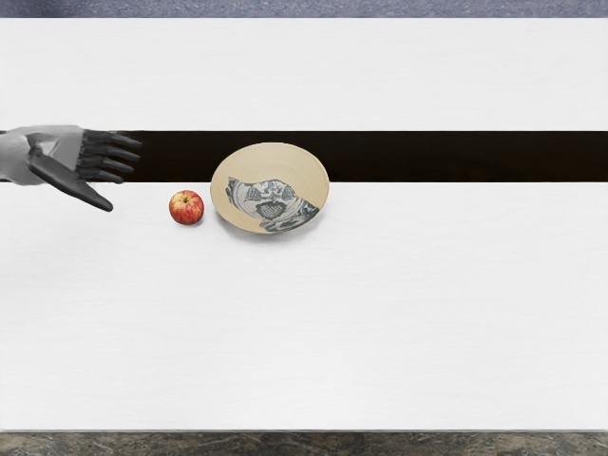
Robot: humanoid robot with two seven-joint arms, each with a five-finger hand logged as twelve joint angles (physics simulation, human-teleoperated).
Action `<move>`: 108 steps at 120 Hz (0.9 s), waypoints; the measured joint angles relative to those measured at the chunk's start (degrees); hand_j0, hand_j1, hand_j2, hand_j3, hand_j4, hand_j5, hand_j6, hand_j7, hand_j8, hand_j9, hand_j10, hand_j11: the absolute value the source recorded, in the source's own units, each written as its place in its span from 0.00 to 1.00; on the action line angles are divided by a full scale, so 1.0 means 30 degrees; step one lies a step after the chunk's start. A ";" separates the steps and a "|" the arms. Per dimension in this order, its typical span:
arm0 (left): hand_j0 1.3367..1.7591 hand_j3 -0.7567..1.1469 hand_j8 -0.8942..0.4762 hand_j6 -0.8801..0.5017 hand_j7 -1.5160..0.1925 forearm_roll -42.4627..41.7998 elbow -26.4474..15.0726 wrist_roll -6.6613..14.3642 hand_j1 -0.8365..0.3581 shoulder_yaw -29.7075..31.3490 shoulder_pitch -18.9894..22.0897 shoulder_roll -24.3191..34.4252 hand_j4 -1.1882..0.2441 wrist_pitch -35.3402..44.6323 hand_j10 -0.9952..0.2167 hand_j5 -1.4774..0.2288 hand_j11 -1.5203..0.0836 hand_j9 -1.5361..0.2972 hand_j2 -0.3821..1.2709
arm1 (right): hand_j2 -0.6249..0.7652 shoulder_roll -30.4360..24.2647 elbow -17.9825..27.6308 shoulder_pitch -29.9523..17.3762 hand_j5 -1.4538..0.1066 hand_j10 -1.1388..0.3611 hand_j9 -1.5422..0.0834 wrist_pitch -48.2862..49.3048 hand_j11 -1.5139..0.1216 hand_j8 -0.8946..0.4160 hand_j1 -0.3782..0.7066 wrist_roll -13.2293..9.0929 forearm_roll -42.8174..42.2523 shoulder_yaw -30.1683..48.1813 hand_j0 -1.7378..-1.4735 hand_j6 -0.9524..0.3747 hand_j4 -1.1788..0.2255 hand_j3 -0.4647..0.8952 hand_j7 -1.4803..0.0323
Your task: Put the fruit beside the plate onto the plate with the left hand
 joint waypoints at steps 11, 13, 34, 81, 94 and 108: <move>0.76 0.40 0.47 0.46 0.70 0.0307 -0.0175 0.0057 0.75 0.0018 -0.0012 0.0010 0.66 0.0000 0.62 0.68 0.75 0.66 0.26 | 0.44 0.0000 0.0000 0.0001 0.90 0.74 0.92 -0.0015 0.90 0.66 0.07 0.0011 -0.0007 -0.0014 0.30 0.69 0.81 0.34 0.95; 0.76 0.40 0.47 0.46 0.70 0.0336 -0.0199 0.0063 0.75 0.0020 -0.0016 -0.0004 0.66 0.0000 0.62 0.68 0.75 0.66 0.26 | 0.44 0.0000 0.0000 0.0002 0.90 0.74 0.92 -0.0017 0.90 0.66 0.07 0.0014 -0.0008 -0.0012 0.30 0.69 0.81 0.34 0.95; 0.76 0.40 0.47 0.46 0.70 0.0764 -0.2400 0.1128 0.75 0.0194 -0.0215 0.0799 0.66 0.0160 0.62 0.68 0.75 0.66 0.26 | 0.44 0.0000 0.0000 0.0027 0.90 0.74 0.92 -0.0027 0.90 0.66 0.07 0.0027 -0.0002 -0.0001 0.30 0.69 0.81 0.34 0.95; 0.76 0.40 0.47 0.46 0.70 0.6411 -0.8532 0.6097 0.75 0.2647 -0.2872 0.0773 0.66 1.1292 0.62 0.68 0.75 0.66 0.26 | 0.44 0.0000 0.0000 0.0150 0.90 0.74 0.92 -0.0029 0.90 0.66 0.07 0.0029 -0.0001 0.0003 0.30 0.69 0.81 0.34 0.95; 0.76 0.40 0.47 0.46 0.70 0.6609 -0.8794 0.6844 0.75 0.5206 -0.3746 -0.0262 0.66 1.3466 0.62 0.68 0.75 0.66 0.26 | 0.44 0.0000 0.0000 0.0166 0.90 0.74 0.92 -0.0029 0.90 0.66 0.07 0.0029 -0.0001 0.0003 0.30 0.69 0.81 0.34 0.95; 0.76 0.40 0.47 0.45 0.70 0.6565 -0.9084 0.7120 0.75 0.7268 -0.5301 -0.1486 0.65 1.4997 0.61 0.68 0.75 0.66 0.26 | 0.44 0.0000 0.0000 0.0174 0.90 0.74 0.92 -0.0029 0.90 0.66 0.07 0.0029 -0.0001 0.0003 0.30 0.69 0.81 0.34 0.95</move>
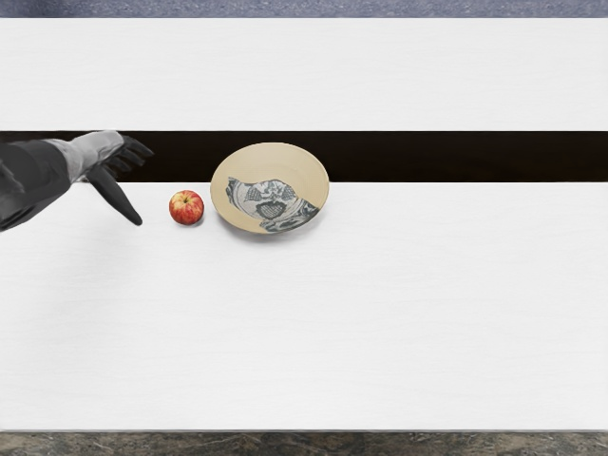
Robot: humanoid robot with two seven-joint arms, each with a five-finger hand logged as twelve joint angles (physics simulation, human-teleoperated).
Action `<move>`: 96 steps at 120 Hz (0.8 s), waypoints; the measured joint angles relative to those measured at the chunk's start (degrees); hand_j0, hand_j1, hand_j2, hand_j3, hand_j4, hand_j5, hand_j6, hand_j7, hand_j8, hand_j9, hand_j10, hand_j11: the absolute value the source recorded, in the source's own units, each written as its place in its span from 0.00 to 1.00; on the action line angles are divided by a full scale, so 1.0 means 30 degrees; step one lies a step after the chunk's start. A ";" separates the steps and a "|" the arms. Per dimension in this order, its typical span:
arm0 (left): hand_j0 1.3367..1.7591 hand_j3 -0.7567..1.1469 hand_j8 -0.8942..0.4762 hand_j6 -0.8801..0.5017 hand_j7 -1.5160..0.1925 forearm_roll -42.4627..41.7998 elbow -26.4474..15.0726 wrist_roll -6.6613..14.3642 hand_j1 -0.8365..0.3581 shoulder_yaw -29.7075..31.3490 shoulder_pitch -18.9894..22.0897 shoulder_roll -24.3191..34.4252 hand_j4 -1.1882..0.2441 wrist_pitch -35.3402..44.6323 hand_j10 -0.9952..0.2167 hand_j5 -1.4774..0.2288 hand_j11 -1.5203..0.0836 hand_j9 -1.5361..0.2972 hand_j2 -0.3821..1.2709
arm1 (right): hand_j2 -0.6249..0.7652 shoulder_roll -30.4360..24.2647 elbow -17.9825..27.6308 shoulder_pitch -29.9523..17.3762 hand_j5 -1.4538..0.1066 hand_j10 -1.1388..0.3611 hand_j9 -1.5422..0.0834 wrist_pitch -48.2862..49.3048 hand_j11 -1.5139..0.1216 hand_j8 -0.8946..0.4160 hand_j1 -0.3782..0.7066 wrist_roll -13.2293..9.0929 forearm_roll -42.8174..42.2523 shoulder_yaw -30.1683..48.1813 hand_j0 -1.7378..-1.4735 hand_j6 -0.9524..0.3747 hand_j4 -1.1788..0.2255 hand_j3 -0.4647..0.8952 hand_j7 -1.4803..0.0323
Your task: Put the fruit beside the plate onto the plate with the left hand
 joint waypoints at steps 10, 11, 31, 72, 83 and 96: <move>0.76 0.40 0.47 0.45 0.70 -0.0717 -0.0214 0.0073 0.75 0.2039 -0.1708 -0.1151 0.65 0.1434 0.61 0.68 0.75 0.66 0.26 | 0.44 0.0000 0.0000 0.0019 0.90 0.74 0.92 0.0002 0.90 0.66 0.07 0.0000 0.0000 0.0000 0.30 0.69 0.81 0.34 0.95; 0.76 0.40 0.47 0.45 0.70 -0.0814 -0.0229 0.0078 0.75 0.2276 -0.1911 -0.1359 0.65 0.1603 0.61 0.68 0.75 0.66 0.26 | 0.44 0.0000 0.0000 0.0022 0.90 0.74 0.92 0.0002 0.90 0.66 0.07 0.0000 0.0000 0.0000 0.30 0.69 0.81 0.34 0.95; 0.76 0.40 0.47 0.46 0.70 -0.3255 -0.0351 0.0122 0.75 0.6893 -0.4347 -0.3954 0.66 0.5114 0.62 0.68 0.75 0.66 0.26 | 0.44 0.0000 0.0000 0.0054 0.90 0.74 0.92 0.0001 0.90 0.66 0.07 -0.0001 -0.0006 0.0000 0.30 0.69 0.81 0.34 0.95; 0.76 0.40 0.47 0.46 0.70 -0.6031 0.0041 0.0133 0.75 1.0512 -0.6213 -0.6958 0.66 0.8152 0.62 0.68 0.75 0.66 0.26 | 0.44 0.0000 0.0000 0.0062 0.90 0.74 0.92 0.0015 0.90 0.66 0.07 -0.0003 0.0000 0.0000 0.30 0.69 0.81 0.34 0.95; 0.76 0.40 0.47 0.46 0.70 -0.6612 0.0211 0.0133 0.75 1.1276 -0.6212 -0.7088 0.66 0.8266 0.62 0.68 0.75 0.66 0.26 | 0.44 0.0000 0.0000 0.0062 0.90 0.74 0.92 0.0014 0.90 0.66 0.07 -0.0005 0.0001 0.0000 0.30 0.69 0.81 0.34 0.95; 0.76 0.40 0.47 0.46 0.70 -0.7089 0.0512 0.0133 0.75 1.1697 -0.6203 -0.7563 0.66 0.8320 0.62 0.68 0.75 0.66 0.26 | 0.44 0.0000 0.0000 0.0062 0.90 0.74 0.92 0.0018 0.90 0.66 0.07 -0.0009 -0.0001 0.0000 0.30 0.69 0.81 0.34 0.95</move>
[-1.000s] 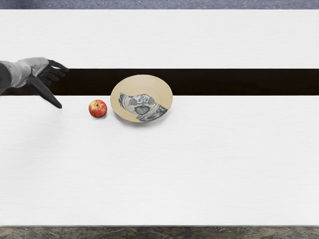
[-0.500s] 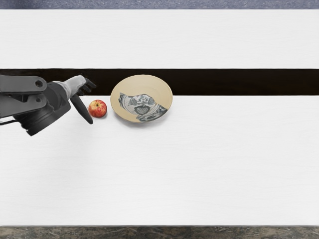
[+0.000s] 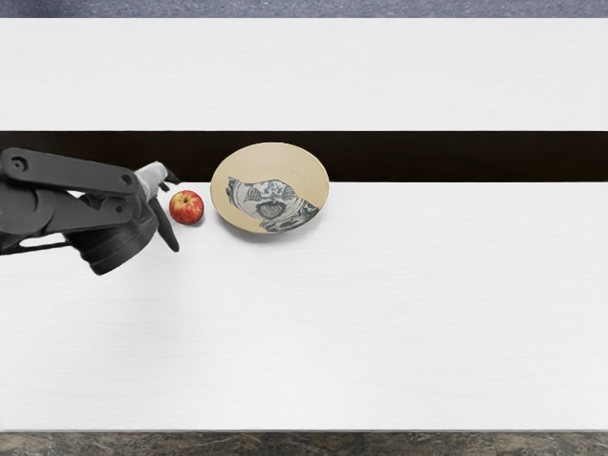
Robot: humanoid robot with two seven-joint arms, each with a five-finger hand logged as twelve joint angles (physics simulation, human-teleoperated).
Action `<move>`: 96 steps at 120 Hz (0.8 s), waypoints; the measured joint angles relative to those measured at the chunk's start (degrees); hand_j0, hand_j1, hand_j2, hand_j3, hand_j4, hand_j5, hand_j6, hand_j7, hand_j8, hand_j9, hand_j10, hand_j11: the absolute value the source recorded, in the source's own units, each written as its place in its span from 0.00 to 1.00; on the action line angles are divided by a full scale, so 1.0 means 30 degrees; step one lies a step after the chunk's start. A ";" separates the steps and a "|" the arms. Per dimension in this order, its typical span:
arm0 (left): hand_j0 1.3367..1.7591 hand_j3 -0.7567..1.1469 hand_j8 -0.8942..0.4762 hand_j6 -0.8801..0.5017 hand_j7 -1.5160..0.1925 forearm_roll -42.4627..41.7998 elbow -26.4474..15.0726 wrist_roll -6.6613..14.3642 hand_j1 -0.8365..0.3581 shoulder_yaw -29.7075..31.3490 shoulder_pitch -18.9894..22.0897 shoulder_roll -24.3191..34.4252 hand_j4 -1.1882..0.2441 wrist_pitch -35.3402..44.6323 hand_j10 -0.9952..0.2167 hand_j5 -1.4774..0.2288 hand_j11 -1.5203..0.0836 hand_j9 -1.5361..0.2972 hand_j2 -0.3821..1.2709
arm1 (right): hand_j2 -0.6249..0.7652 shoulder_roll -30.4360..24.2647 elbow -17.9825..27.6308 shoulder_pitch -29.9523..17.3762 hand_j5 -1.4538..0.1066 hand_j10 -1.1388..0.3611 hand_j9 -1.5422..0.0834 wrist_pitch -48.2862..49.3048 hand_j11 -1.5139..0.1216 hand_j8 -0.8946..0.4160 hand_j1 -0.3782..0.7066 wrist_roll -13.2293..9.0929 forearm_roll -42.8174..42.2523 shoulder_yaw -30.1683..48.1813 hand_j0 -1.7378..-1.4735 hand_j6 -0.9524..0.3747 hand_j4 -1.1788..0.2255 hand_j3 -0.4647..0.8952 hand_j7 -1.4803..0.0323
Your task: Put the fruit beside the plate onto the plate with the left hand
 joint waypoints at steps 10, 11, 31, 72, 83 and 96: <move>0.76 0.40 0.47 0.45 0.70 -0.0094 0.0131 0.0000 0.75 0.0380 -0.0058 -0.0551 0.66 0.0016 0.61 0.68 0.75 0.66 0.26 | 0.44 0.0000 0.0000 0.0000 0.90 0.74 0.92 0.0006 0.90 0.66 0.07 -0.0006 0.0002 0.0000 0.30 0.69 0.81 0.34 0.95; 0.76 0.40 0.47 0.45 0.70 -0.0087 0.0146 0.0000 0.75 0.0407 -0.0059 -0.0565 0.65 0.0015 0.61 0.68 0.75 0.66 0.26 | 0.44 0.0000 0.0000 0.0000 0.90 0.74 0.92 0.0006 0.90 0.66 0.07 -0.0005 0.0002 0.0000 0.30 0.69 0.81 0.34 0.95; 0.76 0.40 0.47 0.46 0.70 -0.0224 0.0934 0.0000 0.75 0.1053 -0.0059 -0.0983 0.66 0.0023 0.61 0.68 0.75 0.66 0.26 | 0.44 0.0000 0.0000 0.0000 0.90 0.74 0.92 0.0009 0.90 0.66 0.07 -0.0009 0.0001 0.0000 0.30 0.69 0.81 0.34 0.95; 0.76 0.40 0.47 0.46 0.70 -0.0301 0.3488 0.0000 0.74 0.1397 0.0169 -0.2146 0.66 0.0026 0.61 0.68 0.75 0.66 0.26 | 0.44 0.0000 0.0000 0.0050 0.90 0.74 0.92 0.0010 0.90 0.66 0.07 -0.0019 0.0002 0.0006 0.30 0.69 0.81 0.34 0.95; 0.76 0.40 0.47 0.46 0.70 -0.0297 0.4235 0.0000 0.74 0.1377 0.0534 -0.2794 0.66 0.0026 0.61 0.68 0.75 0.66 0.26 | 0.44 0.0000 0.0000 0.0080 0.90 0.74 0.92 0.0011 0.90 0.66 0.07 -0.0020 0.0002 0.0008 0.30 0.69 0.81 0.34 0.95; 0.76 0.40 0.47 0.46 0.70 -0.0286 0.4746 0.0000 0.74 0.1313 0.0644 -0.2836 0.66 0.0027 0.61 0.68 0.75 0.66 0.26 | 0.44 0.0000 0.0000 0.0104 0.90 0.74 0.92 0.0011 0.90 0.66 0.07 -0.0020 0.0002 0.0006 0.30 0.69 0.81 0.34 0.95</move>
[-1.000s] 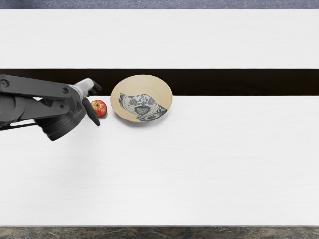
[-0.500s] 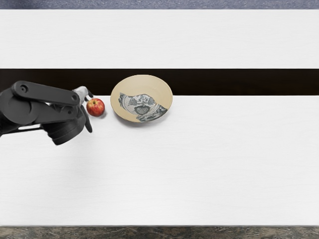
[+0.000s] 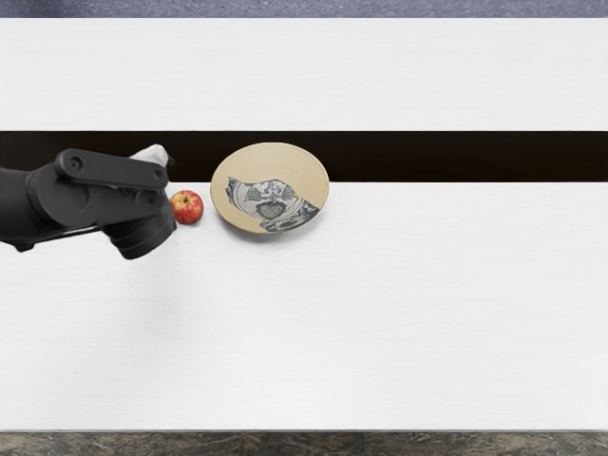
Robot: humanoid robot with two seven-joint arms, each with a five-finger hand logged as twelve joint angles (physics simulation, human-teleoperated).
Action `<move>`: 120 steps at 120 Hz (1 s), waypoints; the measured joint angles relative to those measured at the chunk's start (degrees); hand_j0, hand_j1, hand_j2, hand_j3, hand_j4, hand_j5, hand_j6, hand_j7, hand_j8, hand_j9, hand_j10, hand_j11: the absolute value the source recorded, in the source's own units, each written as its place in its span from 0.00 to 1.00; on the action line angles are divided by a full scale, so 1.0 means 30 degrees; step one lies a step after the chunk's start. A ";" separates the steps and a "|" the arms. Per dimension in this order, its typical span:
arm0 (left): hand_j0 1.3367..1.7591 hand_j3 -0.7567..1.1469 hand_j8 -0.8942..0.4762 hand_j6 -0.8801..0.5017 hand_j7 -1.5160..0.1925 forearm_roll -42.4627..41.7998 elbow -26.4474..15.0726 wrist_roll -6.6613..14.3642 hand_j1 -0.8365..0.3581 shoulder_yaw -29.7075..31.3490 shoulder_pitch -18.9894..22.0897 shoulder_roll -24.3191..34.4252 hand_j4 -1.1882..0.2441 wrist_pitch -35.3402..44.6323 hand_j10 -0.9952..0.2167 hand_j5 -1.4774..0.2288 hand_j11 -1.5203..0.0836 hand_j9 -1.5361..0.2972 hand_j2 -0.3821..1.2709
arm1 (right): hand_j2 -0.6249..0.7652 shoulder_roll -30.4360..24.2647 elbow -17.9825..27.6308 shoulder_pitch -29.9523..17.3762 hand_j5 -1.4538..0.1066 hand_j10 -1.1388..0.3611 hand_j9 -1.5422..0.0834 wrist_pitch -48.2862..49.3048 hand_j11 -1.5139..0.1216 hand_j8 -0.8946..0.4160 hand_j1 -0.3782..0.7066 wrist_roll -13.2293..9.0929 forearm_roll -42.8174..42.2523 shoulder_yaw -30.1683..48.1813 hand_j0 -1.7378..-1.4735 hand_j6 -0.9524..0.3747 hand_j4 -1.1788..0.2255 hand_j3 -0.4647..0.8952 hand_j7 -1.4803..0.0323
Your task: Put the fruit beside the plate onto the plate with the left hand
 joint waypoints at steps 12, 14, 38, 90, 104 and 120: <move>0.76 0.40 0.47 0.46 0.70 0.0014 0.0180 0.0000 0.74 -0.0043 0.0100 -0.0696 0.65 0.0000 0.61 0.68 0.75 0.66 0.26 | 0.44 0.0000 0.0000 0.0008 0.90 0.74 0.92 0.0000 0.90 0.66 0.07 0.0000 0.0000 0.0001 0.30 0.69 0.81 0.34 0.95; 0.76 0.40 0.47 0.46 0.70 0.0014 0.0199 0.0000 0.74 -0.0047 0.0112 -0.0701 0.65 0.0000 0.61 0.68 0.75 0.66 0.26 | 0.44 0.0000 0.0000 0.0009 0.90 0.74 0.92 0.0000 0.90 0.66 0.07 0.0000 0.0000 0.0002 0.30 0.69 0.81 0.34 0.95; 0.76 0.40 0.47 0.45 0.70 0.0120 0.0342 0.0000 0.74 -0.0312 0.0548 -0.0820 0.65 0.0000 0.61 0.68 0.75 0.66 0.26 | 0.44 0.0000 0.0000 0.0012 0.90 0.74 0.92 0.0000 0.90 0.66 0.07 0.0000 0.0000 0.0006 0.30 0.69 0.81 0.34 0.95; 0.76 0.40 0.38 0.36 0.60 0.0459 0.1309 0.0000 0.61 -0.0789 0.1482 -0.1641 0.57 0.0000 0.51 0.58 0.64 0.57 0.28 | 0.44 0.0000 0.0000 0.0013 0.90 0.74 0.92 0.0000 0.90 0.66 0.07 0.0000 0.0000 0.0023 0.30 0.69 0.81 0.34 0.95; 0.74 0.48 0.33 0.32 0.55 0.0701 0.1449 -0.0007 0.55 -0.0757 0.1671 -0.1641 0.52 0.0000 0.46 0.53 0.59 0.53 0.27 | 0.44 0.0000 0.0000 0.0013 0.90 0.74 0.92 0.0000 0.90 0.66 0.07 0.0000 0.0000 0.0023 0.30 0.69 0.81 0.34 0.95; 0.64 0.64 0.28 0.28 0.50 0.0893 0.1751 -0.0024 0.49 -0.0733 0.1882 -0.1641 0.48 -0.0003 0.41 0.48 0.54 0.48 0.31 | 0.44 0.0000 0.0000 0.0013 0.90 0.74 0.92 0.0000 0.90 0.66 0.07 0.0000 0.0000 0.0023 0.30 0.69 0.81 0.34 0.95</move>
